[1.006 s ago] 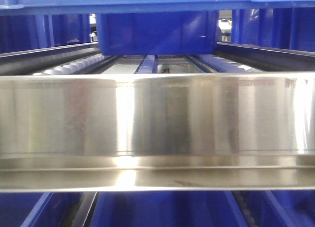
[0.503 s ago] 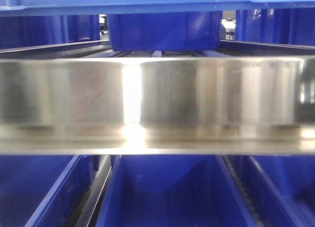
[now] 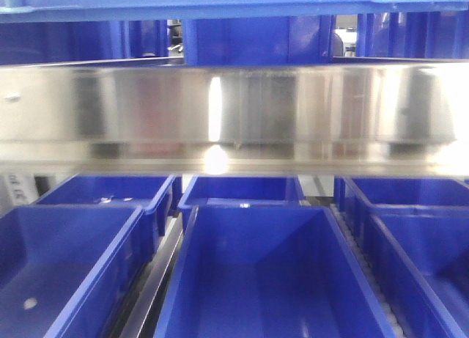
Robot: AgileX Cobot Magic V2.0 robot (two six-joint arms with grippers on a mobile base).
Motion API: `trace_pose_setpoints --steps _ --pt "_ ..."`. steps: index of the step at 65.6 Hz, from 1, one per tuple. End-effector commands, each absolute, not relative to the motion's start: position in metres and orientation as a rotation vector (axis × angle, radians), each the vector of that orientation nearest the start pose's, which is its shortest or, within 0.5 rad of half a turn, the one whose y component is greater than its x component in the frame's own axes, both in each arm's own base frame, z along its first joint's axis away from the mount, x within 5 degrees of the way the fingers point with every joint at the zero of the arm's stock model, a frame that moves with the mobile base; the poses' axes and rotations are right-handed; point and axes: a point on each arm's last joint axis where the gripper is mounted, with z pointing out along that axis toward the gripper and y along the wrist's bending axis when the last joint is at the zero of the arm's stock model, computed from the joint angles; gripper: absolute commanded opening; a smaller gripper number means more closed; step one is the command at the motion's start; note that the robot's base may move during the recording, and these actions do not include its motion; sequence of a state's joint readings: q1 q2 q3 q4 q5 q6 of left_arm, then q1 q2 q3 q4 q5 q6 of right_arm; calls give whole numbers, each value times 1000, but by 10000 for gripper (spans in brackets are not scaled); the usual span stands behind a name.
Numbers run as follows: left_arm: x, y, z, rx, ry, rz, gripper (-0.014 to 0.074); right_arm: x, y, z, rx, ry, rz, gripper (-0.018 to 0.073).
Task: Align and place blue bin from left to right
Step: 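Hold the blue bin with both grippers while driving away from the rack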
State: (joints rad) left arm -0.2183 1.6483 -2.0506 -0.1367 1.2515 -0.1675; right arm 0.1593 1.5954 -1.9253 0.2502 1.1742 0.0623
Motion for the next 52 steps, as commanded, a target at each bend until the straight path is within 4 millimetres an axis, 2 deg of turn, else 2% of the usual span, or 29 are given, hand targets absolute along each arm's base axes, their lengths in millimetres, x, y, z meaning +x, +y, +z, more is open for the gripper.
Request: trace_pose_setpoints --steps 1,52 --pt "312 -93 497 105 2251 -505 -111 323 72 482 -92 2206 446 -67" --pt "312 -93 497 105 2251 -505 -111 323 72 482 -92 2206 446 -67"
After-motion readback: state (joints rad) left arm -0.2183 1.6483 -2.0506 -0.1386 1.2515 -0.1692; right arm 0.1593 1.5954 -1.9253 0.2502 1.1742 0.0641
